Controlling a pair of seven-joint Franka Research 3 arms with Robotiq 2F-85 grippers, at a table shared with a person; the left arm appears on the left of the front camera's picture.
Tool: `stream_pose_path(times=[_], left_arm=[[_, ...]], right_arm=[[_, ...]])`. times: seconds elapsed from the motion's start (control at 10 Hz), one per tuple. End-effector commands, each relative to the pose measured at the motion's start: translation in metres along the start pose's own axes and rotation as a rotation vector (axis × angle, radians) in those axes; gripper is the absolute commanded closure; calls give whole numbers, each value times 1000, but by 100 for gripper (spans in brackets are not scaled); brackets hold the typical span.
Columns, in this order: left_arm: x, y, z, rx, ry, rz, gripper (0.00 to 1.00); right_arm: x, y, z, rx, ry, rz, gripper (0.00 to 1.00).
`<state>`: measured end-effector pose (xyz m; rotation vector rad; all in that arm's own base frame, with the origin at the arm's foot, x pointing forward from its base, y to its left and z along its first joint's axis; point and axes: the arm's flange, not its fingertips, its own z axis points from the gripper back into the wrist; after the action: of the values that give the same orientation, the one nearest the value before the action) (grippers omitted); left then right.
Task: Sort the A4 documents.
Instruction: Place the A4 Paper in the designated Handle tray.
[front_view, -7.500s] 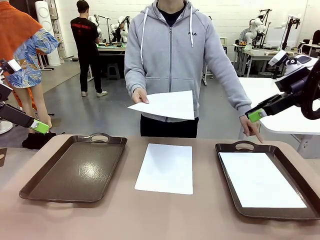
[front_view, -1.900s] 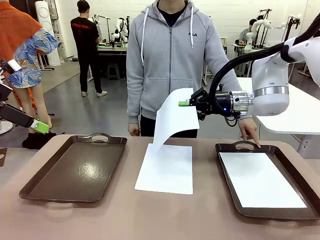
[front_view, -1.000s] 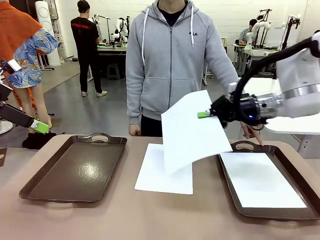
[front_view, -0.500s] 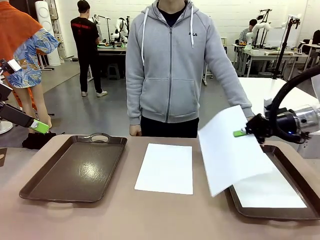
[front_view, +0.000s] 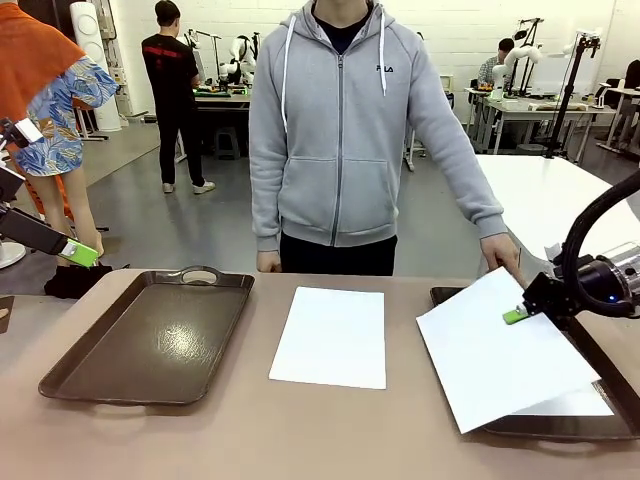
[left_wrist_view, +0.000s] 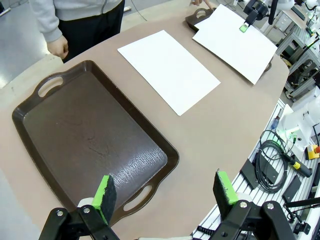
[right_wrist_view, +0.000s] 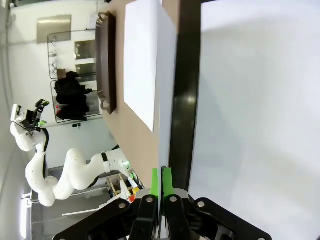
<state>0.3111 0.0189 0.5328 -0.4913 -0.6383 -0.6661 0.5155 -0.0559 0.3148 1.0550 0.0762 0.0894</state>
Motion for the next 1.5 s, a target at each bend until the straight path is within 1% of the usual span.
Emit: stream_pose_path(times=[0.0, 0.1, 0.3, 0.4, 0.6, 0.9, 1.1, 1.4], left_arm=[[-1, 2, 0, -16, -11, -10, 0], [-1, 2, 0, -16, -11, -10, 0], [-1, 2, 0, -16, -11, -10, 0], [-1, 2, 0, -16, -11, -10, 0], [-1, 2, 0, -16, -11, -10, 0], [-1, 2, 0, -16, -11, -10, 0], [-1, 2, 0, -16, -11, -10, 0], [-1, 2, 0, -16, -11, -10, 0]], right_arm=[[6, -6, 23, -60, -36, 6, 99], [4, -8, 30, -116, -64, 17, 99], [0, -9, 36, -187, -108, 22, 99], [-2, -12, 36, -209, -115, 23, 99], [-1, -17, 30, -261, -88, 19, 99], [1, -18, 29, -329, -82, 22, 99], [2, -17, 28, -374, -122, 36, 99], [2, -21, 31, -413, -154, -1, 99]])
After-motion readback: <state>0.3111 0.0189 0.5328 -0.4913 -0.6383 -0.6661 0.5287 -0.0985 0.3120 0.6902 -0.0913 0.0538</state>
